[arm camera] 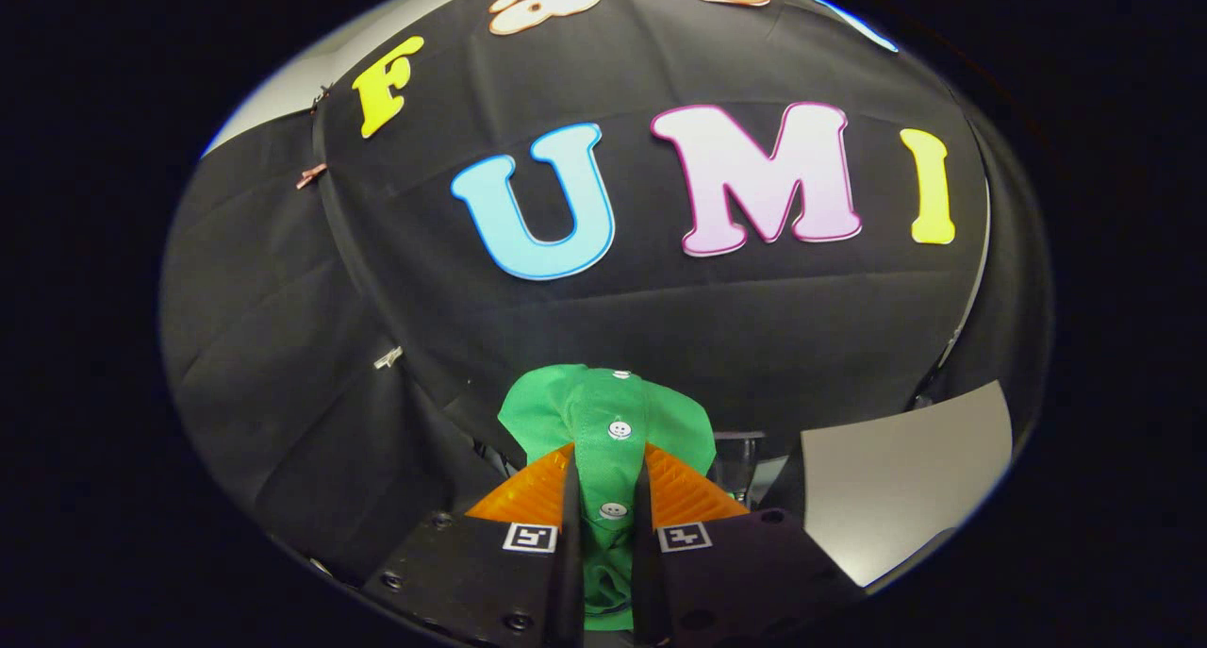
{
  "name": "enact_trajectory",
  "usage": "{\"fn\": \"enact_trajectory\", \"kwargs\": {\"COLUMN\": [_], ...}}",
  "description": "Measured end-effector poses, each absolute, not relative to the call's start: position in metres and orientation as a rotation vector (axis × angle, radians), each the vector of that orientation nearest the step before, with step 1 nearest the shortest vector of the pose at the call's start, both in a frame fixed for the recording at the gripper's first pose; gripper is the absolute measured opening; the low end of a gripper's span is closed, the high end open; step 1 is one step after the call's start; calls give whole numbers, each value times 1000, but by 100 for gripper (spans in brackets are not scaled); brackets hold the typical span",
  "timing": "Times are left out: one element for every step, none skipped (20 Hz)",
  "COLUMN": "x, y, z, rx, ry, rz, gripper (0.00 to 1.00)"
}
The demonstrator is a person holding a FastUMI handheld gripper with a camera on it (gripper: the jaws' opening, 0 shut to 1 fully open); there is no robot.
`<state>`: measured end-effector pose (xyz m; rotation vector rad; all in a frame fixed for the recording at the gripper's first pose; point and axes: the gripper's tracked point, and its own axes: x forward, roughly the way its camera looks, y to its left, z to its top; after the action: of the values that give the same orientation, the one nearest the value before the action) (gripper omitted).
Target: Put the clothes into the washing machine and then close the washing machine lid.
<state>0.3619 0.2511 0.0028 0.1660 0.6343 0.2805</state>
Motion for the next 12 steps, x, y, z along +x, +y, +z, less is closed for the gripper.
{"fn": "enact_trajectory", "kwargs": {"x": [364, 364, 362, 363, 362, 363, 363, 363, 364, 363, 364, 365], "y": [257, 262, 267, 272, 274, 275, 276, 278, 277, 278, 276, 274], "z": [-13, -29, -44, -61, -76, -92, -109, -125, -141, -157, -174, -192], "rx": [148, 140, 136, 128, 120, 109, 101, 104, 108, 114, 118, 118], "ry": [645, 656, 669, 683, 689, 693, 698, 708, 720, 731, 738, 748], "rz": [283, 283, 286, 285, 280, 273, 265, 260, 254, 248, 236, 223], "gripper": [24, 24, 24, 24, 24, 24, 24, 24, 24, 24, 24, 24]}}
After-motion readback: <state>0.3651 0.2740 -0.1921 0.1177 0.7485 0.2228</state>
